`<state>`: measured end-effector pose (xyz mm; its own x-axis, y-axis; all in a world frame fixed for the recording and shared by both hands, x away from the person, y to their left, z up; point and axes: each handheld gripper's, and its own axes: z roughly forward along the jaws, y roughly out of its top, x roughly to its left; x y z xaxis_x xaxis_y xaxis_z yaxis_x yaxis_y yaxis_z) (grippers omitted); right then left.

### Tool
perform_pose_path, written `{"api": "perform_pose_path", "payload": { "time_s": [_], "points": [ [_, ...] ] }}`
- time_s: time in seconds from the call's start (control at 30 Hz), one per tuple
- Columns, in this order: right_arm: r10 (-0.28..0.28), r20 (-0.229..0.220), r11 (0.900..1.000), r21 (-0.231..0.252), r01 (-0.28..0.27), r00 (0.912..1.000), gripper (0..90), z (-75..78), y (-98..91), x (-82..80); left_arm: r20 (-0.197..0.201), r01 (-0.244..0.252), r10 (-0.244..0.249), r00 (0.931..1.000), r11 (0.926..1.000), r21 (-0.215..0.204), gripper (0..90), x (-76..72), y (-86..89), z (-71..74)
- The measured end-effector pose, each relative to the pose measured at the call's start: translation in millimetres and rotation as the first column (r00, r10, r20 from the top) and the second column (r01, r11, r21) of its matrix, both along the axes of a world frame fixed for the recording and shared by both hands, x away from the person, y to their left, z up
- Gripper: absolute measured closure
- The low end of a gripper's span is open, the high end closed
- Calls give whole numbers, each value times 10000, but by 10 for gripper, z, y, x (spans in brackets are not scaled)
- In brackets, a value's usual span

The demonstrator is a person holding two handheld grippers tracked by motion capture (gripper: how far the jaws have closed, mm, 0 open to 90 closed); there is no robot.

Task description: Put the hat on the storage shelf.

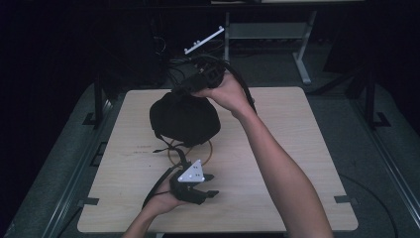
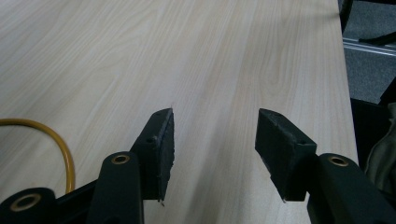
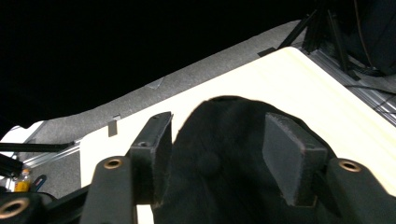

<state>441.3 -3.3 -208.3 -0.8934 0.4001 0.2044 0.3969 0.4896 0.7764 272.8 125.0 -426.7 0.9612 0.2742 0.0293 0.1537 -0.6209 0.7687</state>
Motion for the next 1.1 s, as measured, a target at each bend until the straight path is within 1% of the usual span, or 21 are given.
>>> {"api": "perform_pose_path", "payload": {
  "time_s": [0.03,0.07,0.13,0.17,0.23,0.5,0.63,0.67,0.7,0.9,1.1],
  "points": [
    [-27,-87,10000,10,28,10000,406,-4,-36,-7,-23,-14,14,10000,10000,1,459,0,1,-3],
    [-35,-7,10000,19,35,10000,400,-9,-68,-9,-38,-14,14,10000,10000,9,456,1,1,-7],
    [-144,-9,9998,115,144,9999,389,-16,-127,-27,-43,-47,47,10000,10000,38,446,-1,-1,-11],
    [-200,-112,9997,129,201,9997,383,-16,-147,-36,-28,-49,49,10000,10000,17,442,-1,-1,-10],
    [-214,-32,9996,161,214,9998,373,-29,-212,-52,-55,-30,30,10000,10000,-26,429,-1,-2,-7],
    [-405,-58,9987,313,407,9992,340,-40,-355,-82,-62,-211,211,9998,9998,20,389,14,7,-16],
    [-449,-62,9986,269,451,9990,314,-50,-416,-89,-122,-210,211,9997,9997,87,376,14,-1,-31],
    [-465,-78,9985,288,467,9989,313,-49,-434,-96,-128,-215,216,9997,9997,87,373,13,-2,-33],
    [-461,18,9985,282,460,9989,312,-52,-450,-94,-124,-231,232,9997,9997,90,372,11,-3,-35],
    [-613,7,9977,302,613,9981,303,-80,-576,-129,-73,-265,266,9996,9996,131,357,16,-1,-41],
    [-770,10,9967,253,770,9970,293,-97,-709,-167,-105,-318,320,9994,9994,114,352,17,-4,-55]
  ]
}}
